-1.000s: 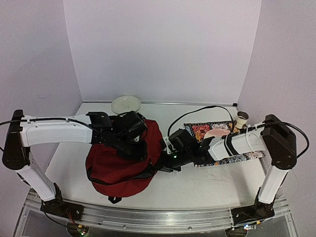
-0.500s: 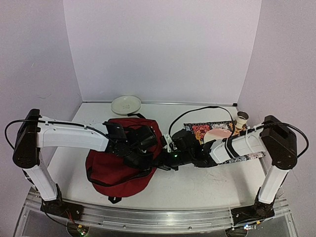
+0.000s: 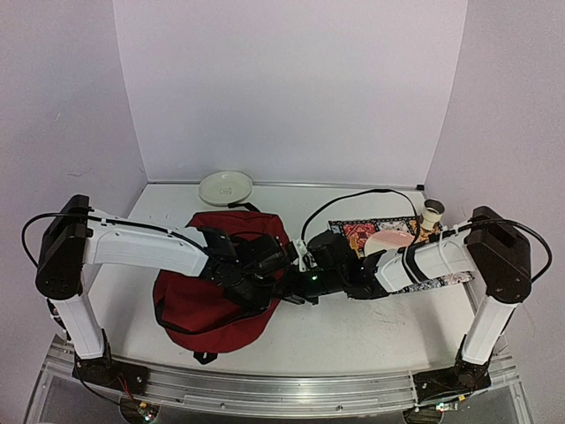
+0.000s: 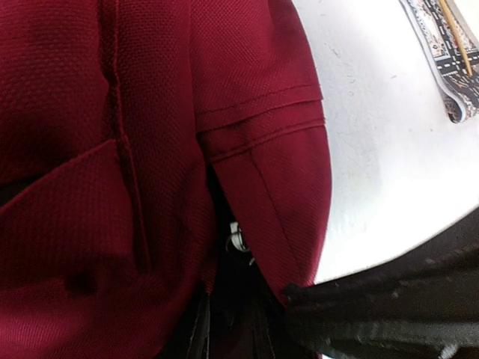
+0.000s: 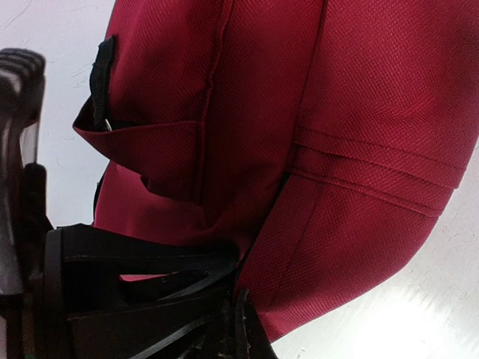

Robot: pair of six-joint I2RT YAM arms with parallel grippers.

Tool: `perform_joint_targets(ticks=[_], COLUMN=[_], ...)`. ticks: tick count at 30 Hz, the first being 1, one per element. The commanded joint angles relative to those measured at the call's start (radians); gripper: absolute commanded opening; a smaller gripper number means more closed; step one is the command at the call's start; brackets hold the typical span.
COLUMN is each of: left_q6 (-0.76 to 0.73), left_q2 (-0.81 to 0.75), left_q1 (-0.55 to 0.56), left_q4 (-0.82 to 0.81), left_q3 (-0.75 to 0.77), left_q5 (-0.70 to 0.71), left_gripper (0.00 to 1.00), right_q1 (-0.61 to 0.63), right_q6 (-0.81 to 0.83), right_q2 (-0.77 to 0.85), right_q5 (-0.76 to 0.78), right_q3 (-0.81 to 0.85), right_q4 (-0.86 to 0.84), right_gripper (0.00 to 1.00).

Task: Pack the student bag
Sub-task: Pick up the largest pocket of the bag from the student bag, then zip the largest pocket of the bag in the student bag.

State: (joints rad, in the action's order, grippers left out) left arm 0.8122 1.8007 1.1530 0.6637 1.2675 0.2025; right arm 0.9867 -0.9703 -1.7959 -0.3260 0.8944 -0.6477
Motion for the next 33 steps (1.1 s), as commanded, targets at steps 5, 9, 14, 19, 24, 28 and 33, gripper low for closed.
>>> perform_joint_targets(ticks=[5,9,14,19,24,28,33], left_q6=[-0.005,-0.018,-0.022,-0.007,-0.017,-0.032,-0.036], left_q2=[0.044,0.024,-0.059,-0.156,-0.214,-0.219,-0.202], left_q1=[0.002,0.002,0.002,0.001,0.002,0.002,0.002], left_q4=[-0.06,-0.059,-0.055,-0.033,-0.013,-0.013,-0.014], left_q3=[0.001,0.001,-0.038,-0.116,-0.159,-0.165,-0.134], left_q5=[0.049,0.043,-0.012,-0.079,-0.142,-0.167,-0.134], left_gripper=[0.2,0.1,0.0,0.0,0.0,0.0,0.0], right_q1=[0.003,0.0,-0.015,-0.035,-0.045,-0.05,-0.052], right_q6=[0.001,0.0,-0.001,0.004,0.018,0.042,0.08], right_q2=[0.008,0.019,0.038,0.039,0.026,0.022,0.027], right_q5=[-0.04,-0.023,0.012,0.028,0.018,-0.019,-0.027], right_q3=[0.024,0.011,-0.008,-0.008,0.014,0.048,0.109], right_q4=[-0.041,-0.04,-0.008,0.017,0.037,0.064,0.136], right_gripper=[0.0,0.0,0.0,0.0,0.01,0.16,0.46])
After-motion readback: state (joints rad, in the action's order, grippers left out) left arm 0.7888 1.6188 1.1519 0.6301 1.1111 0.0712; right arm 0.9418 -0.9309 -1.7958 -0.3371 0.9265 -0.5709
